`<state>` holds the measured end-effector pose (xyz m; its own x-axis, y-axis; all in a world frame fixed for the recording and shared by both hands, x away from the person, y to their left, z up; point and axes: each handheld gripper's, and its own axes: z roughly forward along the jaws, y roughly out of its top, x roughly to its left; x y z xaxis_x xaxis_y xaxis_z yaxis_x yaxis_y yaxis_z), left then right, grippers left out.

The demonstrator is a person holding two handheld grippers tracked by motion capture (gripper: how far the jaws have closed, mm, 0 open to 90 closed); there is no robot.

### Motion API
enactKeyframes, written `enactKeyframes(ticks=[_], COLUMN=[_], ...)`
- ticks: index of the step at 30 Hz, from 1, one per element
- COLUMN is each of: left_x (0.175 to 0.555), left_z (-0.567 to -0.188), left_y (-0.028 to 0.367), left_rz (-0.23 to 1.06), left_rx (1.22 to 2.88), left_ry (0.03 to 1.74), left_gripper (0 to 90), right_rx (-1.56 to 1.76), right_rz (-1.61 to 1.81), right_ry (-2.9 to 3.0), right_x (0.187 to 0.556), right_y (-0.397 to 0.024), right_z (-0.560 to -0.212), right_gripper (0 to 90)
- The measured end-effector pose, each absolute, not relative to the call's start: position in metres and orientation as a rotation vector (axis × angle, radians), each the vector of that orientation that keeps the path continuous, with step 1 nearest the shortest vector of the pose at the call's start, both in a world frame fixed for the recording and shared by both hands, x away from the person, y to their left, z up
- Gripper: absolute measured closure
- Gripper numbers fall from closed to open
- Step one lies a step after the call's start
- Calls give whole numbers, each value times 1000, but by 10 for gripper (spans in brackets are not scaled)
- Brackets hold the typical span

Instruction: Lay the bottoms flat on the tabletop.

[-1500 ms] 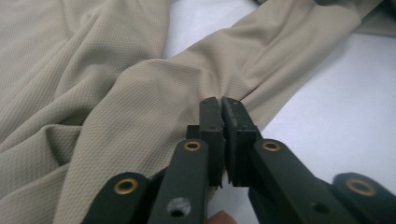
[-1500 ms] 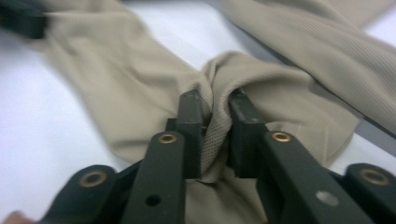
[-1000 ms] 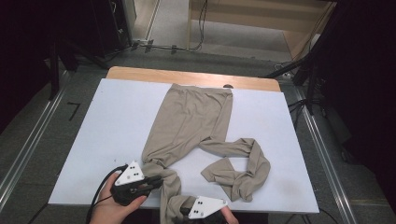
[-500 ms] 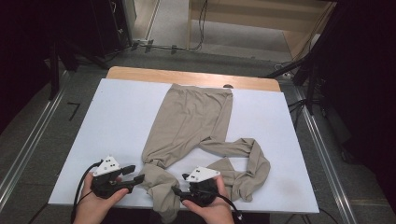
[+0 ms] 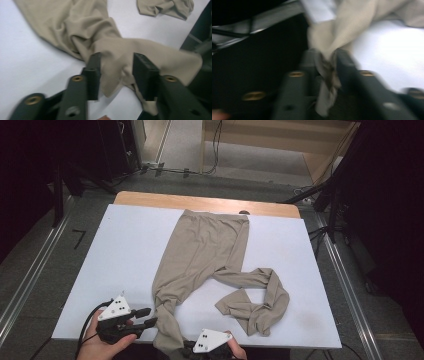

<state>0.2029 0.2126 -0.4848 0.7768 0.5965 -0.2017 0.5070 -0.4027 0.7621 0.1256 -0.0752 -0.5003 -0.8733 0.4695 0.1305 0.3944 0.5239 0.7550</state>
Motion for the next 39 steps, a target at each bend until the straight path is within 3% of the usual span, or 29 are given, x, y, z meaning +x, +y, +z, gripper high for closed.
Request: enactKeyframes(ticks=[1, 3, 10, 13, 16, 17, 23, 25, 27, 29, 34, 39], left_x=[205, 209, 216, 212, 206, 205, 200, 199, 199, 200, 201, 200], left_z=[-485, -484, -496, -503, -504, -502, -485, -480, -477, -477, -491, -499], left_y=[216, 221, 208, 201, 194, 193, 192, 192, 191, 194, 207, 196], left_rz=[123, 104, 106, 74, 85, 83, 29, 26, 39, 45, 57, 37], left_rx=[2060, 2013, 2077, 2136, 2180, 2182, 2078, 2045, 2022, 2006, 2060, 2066], left_ry=[836, 873, 904, 872, 831, 817, 741, 721, 723, 748, 824, 826], left_gripper=[537, 505, 518, 609, 828, 861, 883, 883, 868, 762, 543, 503], right_rx=[734, 742, 974, 1015, 1030, 1022, 906, 895, 880, 927, 1082, 1135], right_rz=[1295, 1305, 1250, 1250, 1274, 1277, 1323, 1296, 1256, 1252, 1231, 1201], right_ry=[2672, 2613, 2498, 2483, 2477, 2486, 2599, 2605, 2589, 2565, 2448, 2431], right_x=[124, 127, 172, 188, 194, 194, 183, 180, 178, 179, 188, 188], right_y=[-76, -80, -78, -68, -59, -57, -44, -40, -40, -47, -80, -101], right_z=[-498, -494, -502, -507, -508, -509, -508, -508, -506, -503, -500, -507], right_gripper=[539, 494, 543, 542, 529, 524, 496, 535, 758, 873, 877, 876])
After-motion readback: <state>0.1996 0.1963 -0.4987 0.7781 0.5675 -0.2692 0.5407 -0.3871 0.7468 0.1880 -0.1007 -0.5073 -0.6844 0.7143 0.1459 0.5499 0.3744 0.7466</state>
